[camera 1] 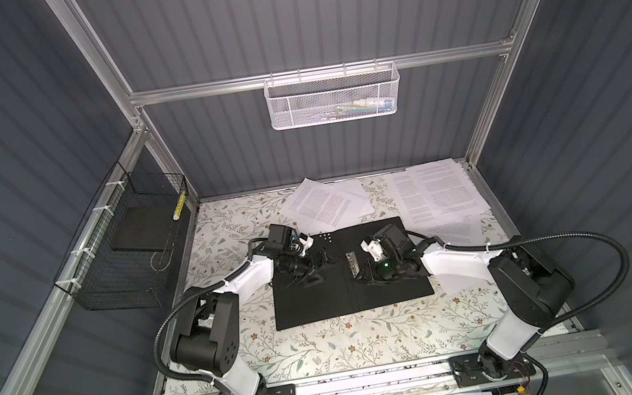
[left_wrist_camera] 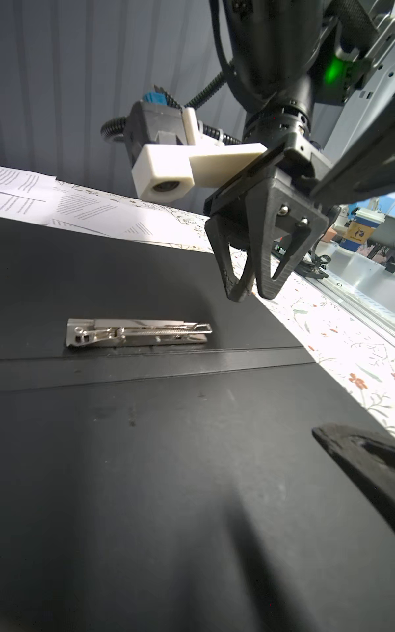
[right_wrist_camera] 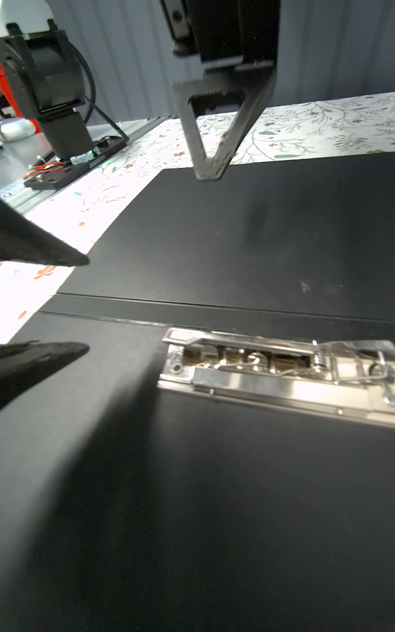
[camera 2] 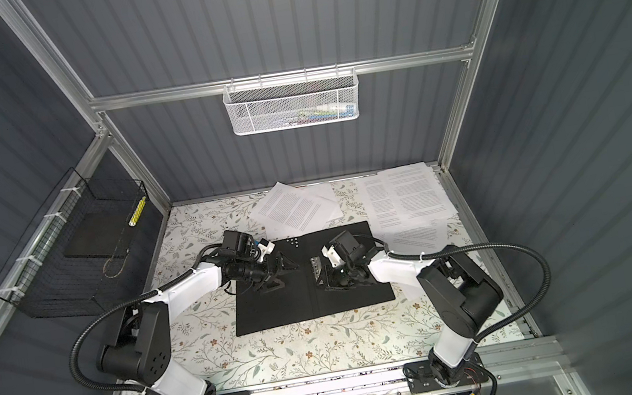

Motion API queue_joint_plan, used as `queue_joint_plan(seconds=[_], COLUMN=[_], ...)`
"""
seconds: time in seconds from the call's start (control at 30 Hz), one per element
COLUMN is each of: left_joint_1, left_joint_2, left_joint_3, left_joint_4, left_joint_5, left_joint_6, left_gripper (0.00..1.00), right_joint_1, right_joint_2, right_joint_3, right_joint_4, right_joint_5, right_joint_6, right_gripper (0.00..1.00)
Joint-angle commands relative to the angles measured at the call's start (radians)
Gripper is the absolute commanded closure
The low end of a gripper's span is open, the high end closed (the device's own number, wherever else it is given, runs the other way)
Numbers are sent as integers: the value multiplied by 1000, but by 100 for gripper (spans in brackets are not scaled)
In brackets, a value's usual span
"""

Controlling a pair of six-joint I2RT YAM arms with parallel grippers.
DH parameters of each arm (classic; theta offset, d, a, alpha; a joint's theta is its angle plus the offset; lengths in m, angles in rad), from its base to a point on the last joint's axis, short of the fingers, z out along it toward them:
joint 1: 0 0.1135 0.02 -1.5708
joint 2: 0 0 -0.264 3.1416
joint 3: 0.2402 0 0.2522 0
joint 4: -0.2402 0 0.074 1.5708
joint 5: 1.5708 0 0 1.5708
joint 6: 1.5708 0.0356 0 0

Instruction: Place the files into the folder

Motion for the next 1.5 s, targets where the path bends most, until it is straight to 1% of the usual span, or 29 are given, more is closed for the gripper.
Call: queue_joint_plan(seconds=[0.0,0.07,0.27,0.5,0.83,0.97,1.03,1.27,1.4,1.47], left_joint_1=[4,4,4,5,5,5,5,5,5,5], left_joint_2=[52,68,97,116,120,120,117,121,124,126], left_joint_3=[-39,-54,-73,-87,-91,-86,-84,-79,-79,-76], left_joint_4=[93,95,12,-17,-23,-26,-36,-47,-55,-60], left_joint_5=[67,62,-5,-22,-34,-36,-54,-72,-88,-105], left_joint_6=[-14,-2,64,95,102,101,103,103,99,94], left_gripper=[0,0,0,0,0,0,0,0,0,0], right_joint_1=[-14,-24,-43,-44,-45,-45,-45,-45,-45,-45], right_joint_2=[36,51,98,154,186,187,188,183,184,188], right_joint_3=[16,20,33,72,85,74,71,63,62,62], right_joint_4=[66,67,76,101,110,115,113,121,121,118], right_joint_5=[-48,-41,-64,-106,-110,-110,-113,-125,-124,-122], right_joint_6=[8,15,14,24,43,47,47,49,49,45], right_gripper=[68,71,73,77,87,90,91,92,95,100])
